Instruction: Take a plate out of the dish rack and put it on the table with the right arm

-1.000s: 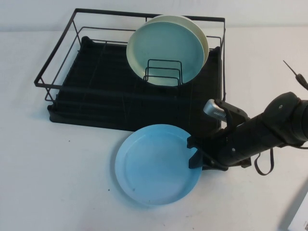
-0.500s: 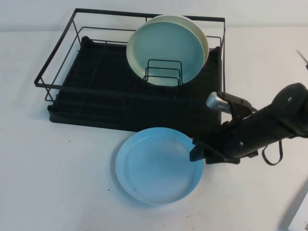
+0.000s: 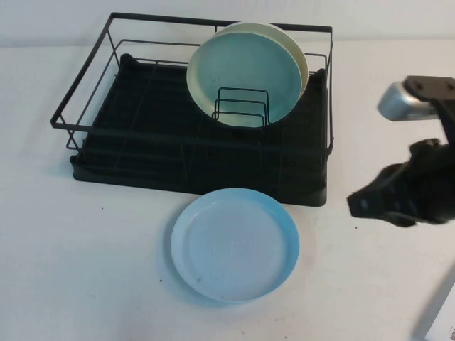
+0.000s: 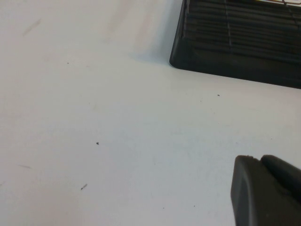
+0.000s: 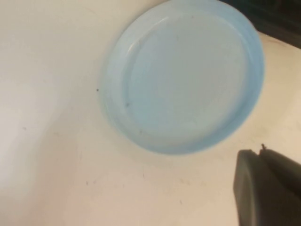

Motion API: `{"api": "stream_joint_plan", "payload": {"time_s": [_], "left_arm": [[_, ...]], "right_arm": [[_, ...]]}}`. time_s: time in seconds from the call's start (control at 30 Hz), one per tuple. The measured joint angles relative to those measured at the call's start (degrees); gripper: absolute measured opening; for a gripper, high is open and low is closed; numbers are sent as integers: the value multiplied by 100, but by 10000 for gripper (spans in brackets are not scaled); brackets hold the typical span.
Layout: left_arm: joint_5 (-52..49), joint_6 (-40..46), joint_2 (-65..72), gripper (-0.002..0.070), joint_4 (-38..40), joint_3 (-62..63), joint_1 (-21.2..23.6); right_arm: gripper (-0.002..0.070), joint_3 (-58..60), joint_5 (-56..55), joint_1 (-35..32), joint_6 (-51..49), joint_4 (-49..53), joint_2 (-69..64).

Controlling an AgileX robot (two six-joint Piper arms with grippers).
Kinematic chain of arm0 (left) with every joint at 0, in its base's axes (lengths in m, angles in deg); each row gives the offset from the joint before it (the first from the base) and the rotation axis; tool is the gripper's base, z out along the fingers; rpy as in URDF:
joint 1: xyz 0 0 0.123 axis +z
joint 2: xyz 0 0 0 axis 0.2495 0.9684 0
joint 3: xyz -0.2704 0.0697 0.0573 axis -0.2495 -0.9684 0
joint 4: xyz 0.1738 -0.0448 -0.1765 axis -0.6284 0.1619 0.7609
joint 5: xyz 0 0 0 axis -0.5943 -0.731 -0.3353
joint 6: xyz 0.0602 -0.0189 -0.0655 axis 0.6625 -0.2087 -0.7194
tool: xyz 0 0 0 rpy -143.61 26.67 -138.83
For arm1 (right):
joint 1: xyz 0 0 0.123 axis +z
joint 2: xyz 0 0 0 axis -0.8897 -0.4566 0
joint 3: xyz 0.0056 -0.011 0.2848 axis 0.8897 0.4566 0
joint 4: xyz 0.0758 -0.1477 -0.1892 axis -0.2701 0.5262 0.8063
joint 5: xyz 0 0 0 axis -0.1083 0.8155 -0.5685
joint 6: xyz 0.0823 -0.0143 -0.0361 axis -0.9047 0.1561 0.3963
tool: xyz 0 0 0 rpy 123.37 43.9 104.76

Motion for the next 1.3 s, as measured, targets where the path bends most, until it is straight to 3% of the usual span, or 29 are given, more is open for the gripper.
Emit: {"api": "stream_joint_plan", "payload": {"time_s": [0.33, 0.57, 0.73, 1.0, 1.3], "left_arm": [[0, 0, 0, -6, 0, 0, 0], [0, 0, 0, -6, 0, 0, 0], [0, 0, 0, -6, 0, 0, 0], [0, 0, 0, -6, 0, 0, 0], [0, 0, 0, -6, 0, 0, 0]], "right_arm": [[-18, 880, 1038, 0, -233, 860, 2726], [-18, 1323, 992, 0, -248, 1517, 3866], [-18, 2103, 226, -150, -258, 2254, 4317], [-18, 3793, -1426, -1338, -270, 2844, 5414], [-18, 5215, -2991, -1963, -270, 2912, 6707]]}}
